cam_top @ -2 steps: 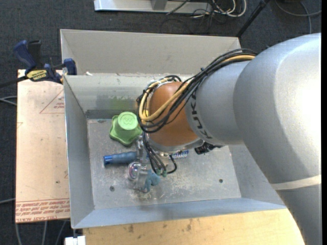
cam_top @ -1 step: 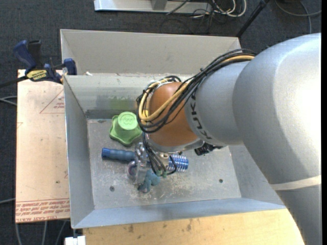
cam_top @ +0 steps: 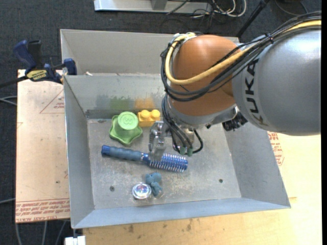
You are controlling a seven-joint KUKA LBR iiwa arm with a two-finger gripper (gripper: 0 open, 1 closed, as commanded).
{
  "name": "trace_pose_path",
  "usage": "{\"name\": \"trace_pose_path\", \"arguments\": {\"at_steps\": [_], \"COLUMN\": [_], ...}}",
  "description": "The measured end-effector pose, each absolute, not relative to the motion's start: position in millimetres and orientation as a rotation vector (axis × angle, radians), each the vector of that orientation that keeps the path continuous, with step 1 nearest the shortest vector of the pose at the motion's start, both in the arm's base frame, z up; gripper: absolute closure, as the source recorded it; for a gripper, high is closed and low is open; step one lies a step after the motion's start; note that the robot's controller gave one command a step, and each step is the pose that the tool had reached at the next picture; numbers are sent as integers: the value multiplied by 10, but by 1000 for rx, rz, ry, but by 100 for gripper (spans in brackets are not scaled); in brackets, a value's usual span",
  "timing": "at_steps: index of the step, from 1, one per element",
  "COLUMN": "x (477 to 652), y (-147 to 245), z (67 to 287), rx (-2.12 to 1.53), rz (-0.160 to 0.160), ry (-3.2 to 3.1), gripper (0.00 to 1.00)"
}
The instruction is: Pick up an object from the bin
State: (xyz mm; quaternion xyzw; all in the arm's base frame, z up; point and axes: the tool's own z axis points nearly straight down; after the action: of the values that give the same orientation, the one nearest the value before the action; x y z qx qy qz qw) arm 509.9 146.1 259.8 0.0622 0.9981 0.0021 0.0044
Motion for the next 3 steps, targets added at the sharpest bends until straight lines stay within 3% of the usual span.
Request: {"name": "trace_pose_path", "arguments": {"at_steps": [1, 2, 3], "x": [4849, 5343, 5513], "y": [1621, 1512, 1499], "z": [2051, 920, 1791], "rx": [-379, -111, -81], "rz": [1, -1, 5], "ry": [3121, 3144, 3130], "gripper": [100, 100, 100]}}
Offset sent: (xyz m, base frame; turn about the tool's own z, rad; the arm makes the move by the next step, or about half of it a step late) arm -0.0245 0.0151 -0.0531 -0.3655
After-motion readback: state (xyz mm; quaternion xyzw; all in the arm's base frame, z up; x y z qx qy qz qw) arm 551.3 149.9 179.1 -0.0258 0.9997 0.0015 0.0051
